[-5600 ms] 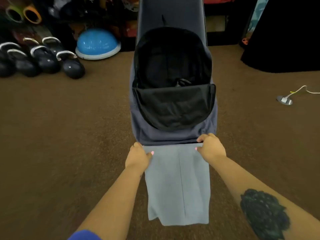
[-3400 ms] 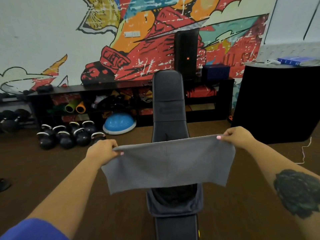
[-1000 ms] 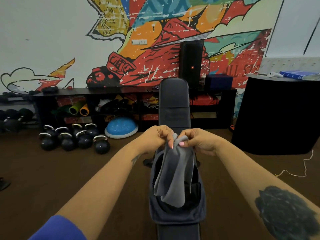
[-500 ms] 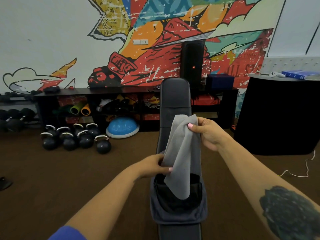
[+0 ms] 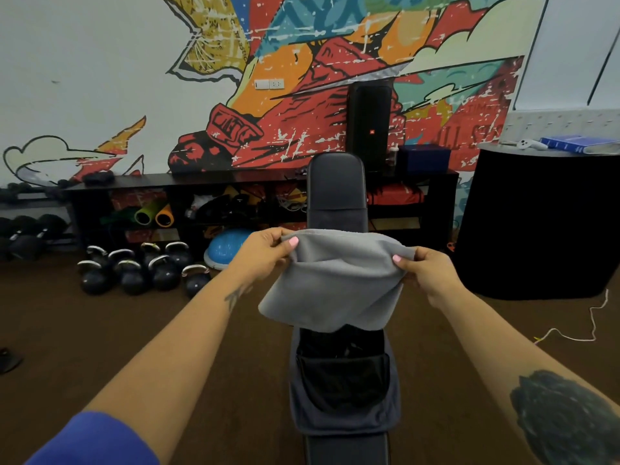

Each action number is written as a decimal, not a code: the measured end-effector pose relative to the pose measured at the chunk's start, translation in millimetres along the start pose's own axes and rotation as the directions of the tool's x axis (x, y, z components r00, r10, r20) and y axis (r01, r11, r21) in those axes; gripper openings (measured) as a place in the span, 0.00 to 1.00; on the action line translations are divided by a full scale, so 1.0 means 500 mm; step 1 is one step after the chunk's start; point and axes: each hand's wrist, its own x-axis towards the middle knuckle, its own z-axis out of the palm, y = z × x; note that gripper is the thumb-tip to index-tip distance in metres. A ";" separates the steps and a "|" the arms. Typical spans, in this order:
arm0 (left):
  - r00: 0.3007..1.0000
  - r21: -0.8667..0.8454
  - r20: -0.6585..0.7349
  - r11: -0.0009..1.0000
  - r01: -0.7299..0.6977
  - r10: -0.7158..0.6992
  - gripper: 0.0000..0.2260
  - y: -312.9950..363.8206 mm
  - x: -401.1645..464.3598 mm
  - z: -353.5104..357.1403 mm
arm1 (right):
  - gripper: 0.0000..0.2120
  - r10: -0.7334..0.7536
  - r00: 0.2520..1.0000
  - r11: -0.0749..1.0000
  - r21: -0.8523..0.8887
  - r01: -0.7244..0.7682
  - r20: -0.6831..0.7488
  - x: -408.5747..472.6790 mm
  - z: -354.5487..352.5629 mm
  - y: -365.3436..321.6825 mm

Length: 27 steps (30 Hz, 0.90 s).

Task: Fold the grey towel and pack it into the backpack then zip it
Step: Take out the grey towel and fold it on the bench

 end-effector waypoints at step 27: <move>0.988 0.063 0.032 0.986 -0.153 0.151 0.09 0.089 -0.008 0.088 | 0.27 -0.184 0.814 0.895 -0.248 0.371 0.552 -0.079 0.068 -0.133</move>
